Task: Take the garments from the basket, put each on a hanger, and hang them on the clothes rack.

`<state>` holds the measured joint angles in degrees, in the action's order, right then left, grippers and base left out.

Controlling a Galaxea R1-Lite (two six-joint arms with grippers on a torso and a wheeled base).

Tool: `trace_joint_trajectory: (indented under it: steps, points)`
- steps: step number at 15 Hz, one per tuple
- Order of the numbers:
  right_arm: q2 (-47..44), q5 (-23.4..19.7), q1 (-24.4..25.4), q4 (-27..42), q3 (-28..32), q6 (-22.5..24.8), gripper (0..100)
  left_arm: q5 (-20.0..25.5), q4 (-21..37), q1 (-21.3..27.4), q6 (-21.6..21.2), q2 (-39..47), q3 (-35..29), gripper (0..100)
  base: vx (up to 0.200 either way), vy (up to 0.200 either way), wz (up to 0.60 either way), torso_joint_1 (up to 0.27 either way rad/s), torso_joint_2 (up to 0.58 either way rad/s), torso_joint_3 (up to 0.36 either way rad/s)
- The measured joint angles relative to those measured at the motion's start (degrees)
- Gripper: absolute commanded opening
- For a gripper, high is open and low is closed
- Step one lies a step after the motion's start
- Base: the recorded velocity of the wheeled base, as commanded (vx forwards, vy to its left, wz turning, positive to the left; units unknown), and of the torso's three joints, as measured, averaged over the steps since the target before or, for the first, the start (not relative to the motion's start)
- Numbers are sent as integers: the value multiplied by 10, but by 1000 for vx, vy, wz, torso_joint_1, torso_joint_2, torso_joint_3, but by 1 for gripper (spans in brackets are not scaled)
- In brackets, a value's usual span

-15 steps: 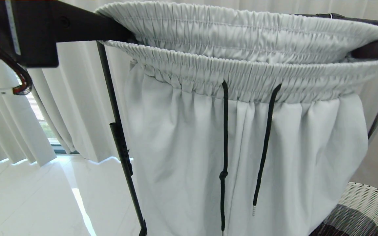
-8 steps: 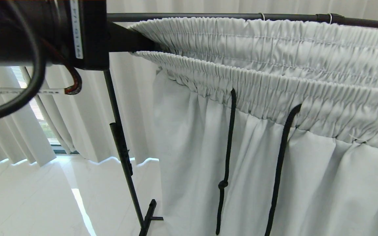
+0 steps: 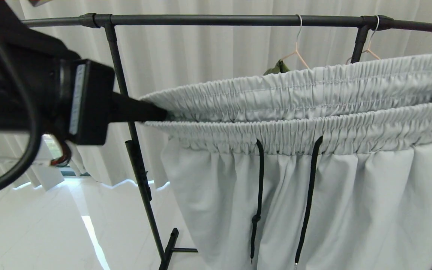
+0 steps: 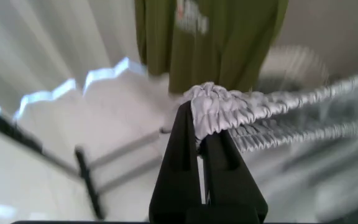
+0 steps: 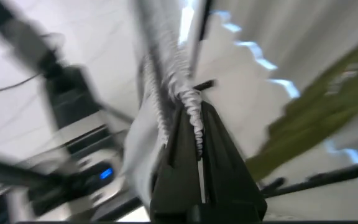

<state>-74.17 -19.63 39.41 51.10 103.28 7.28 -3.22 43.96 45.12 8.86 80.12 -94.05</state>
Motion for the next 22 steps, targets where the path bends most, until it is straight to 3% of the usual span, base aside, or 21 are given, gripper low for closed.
trace_joint_trajectory:
  steps: [3,5,10,12,15,17,19,22]
  points:
    - [-29,13,-3,-132,-42,0,0,115,53,0,2,-49,8,0,0,0,0,0,0,0]
    - [-47,12,-2,-206,-64,-1,0,154,55,5,2,-78,21,0,0,0,0,0,0,0]
    - [-72,15,-1,-226,-84,-1,0,170,55,41,1,-127,51,0,0,0,0,0,0,0]
    - [-65,16,-11,-196,-87,-1,0,148,55,38,-1,-128,52,0,0,0,0,0,0,0]
    - [-44,19,-43,-117,-62,-2,0,47,53,9,-18,-87,1,0,0,0,0,0,0,0]
    - [-33,50,-50,-48,-25,-2,0,-28,46,-29,-94,-42,-40,0,0,0,0,0,0,0]
    - [-22,75,-53,-25,-2,-2,0,-40,-9,-46,-113,-10,-64,0,0,0,0,0,0,0]
    - [-15,77,-53,-36,5,-1,0,-42,-39,-30,-107,10,-73,0,0,0,0,0,0,0]
